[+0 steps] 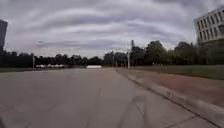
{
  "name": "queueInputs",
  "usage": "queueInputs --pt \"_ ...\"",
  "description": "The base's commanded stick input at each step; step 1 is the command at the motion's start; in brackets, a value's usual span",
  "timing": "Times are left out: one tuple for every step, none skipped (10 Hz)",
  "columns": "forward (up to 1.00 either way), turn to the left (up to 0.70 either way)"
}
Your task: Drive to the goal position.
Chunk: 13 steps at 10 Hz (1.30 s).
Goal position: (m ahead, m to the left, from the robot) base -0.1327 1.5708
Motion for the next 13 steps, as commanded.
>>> queueInputs --pt "0.85 -0.22" --pt "0.85 -0.34" --pt "0.85 -0.25" --pt "0.85 0.00" --pt "0.85 0.00" --pt "0.85 0.00" --pt "0.85 0.00" --pt "0.85 0.00" --pt "0.85 0.00" --pt "0.85 0.00" --pt "0.85 0.00" --pt "0.85 0.00" --pt "0.85 0.00"
